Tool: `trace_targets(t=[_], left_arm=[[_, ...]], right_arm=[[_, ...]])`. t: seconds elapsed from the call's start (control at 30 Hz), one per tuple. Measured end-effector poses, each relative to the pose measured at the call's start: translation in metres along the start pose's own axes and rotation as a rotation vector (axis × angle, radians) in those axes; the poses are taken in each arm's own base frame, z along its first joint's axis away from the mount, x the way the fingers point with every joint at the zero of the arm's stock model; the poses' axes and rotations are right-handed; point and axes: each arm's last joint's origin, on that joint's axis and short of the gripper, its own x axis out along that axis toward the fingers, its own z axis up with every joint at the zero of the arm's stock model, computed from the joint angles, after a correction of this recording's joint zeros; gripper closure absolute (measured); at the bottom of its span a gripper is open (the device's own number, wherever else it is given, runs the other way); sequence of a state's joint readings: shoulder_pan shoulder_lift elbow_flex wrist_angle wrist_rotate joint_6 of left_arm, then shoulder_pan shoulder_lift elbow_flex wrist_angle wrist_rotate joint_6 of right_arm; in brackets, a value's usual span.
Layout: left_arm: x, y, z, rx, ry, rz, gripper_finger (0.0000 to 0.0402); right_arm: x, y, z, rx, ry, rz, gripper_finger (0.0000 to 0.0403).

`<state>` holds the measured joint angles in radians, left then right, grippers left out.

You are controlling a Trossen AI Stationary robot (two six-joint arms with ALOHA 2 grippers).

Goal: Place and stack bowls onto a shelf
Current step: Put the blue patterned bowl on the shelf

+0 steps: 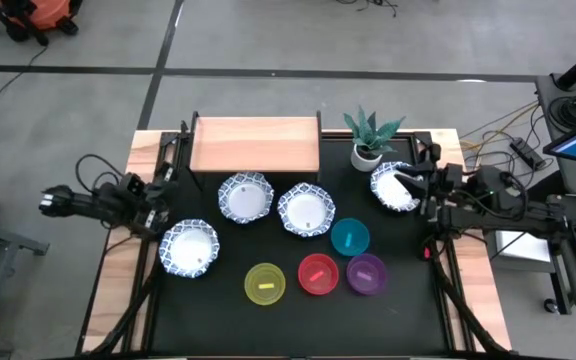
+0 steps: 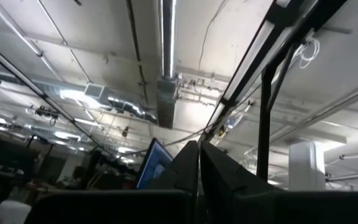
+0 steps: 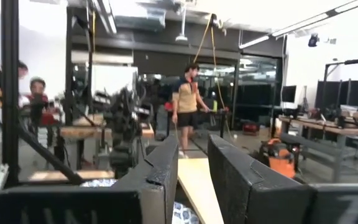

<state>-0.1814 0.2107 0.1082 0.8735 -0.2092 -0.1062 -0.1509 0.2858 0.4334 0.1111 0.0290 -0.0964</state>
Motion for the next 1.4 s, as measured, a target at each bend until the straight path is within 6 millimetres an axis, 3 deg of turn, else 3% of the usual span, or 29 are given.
trace_targets(t=[0.17,0.33,0.5,0.63,0.77,1.0,1.17,1.4], left_arm=[[0.042,-0.010,0.006,0.004,0.122,0.015,0.0402],[0.088,-0.016,-0.001,0.011,0.486,0.157,0.0402],[0.118,-0.015,-0.037,0.072,0.942,0.454,0.0402],[0.132,-0.015,-0.077,0.128,1.312,0.544,0.0402],[0.131,-0.011,-0.127,0.229,1.644,0.600,0.0401],[0.115,0.006,-0.192,0.368,1.957,0.627,0.0361],[0.111,0.019,-0.211,0.419,2.034,0.621,0.0301],[0.109,0.029,-0.213,0.504,2.042,0.628,0.0246]], right_arm=[[0.014,0.000,0.005,-0.022,0.062,0.007,0.0333],[0.027,0.001,0.000,-0.049,0.124,0.015,0.0329],[0.032,0.001,-0.001,-0.053,0.144,0.018,0.0323],[0.032,0.001,0.000,-0.059,0.141,0.018,0.0326],[0.032,0.001,-0.001,-0.063,0.144,0.018,0.0331],[0.032,0.001,-0.003,-0.066,0.169,0.022,0.0335],[0.032,0.001,-0.004,-0.066,0.174,0.022,0.0335],[0.032,0.002,-0.007,-0.067,0.202,0.026,0.0335]])
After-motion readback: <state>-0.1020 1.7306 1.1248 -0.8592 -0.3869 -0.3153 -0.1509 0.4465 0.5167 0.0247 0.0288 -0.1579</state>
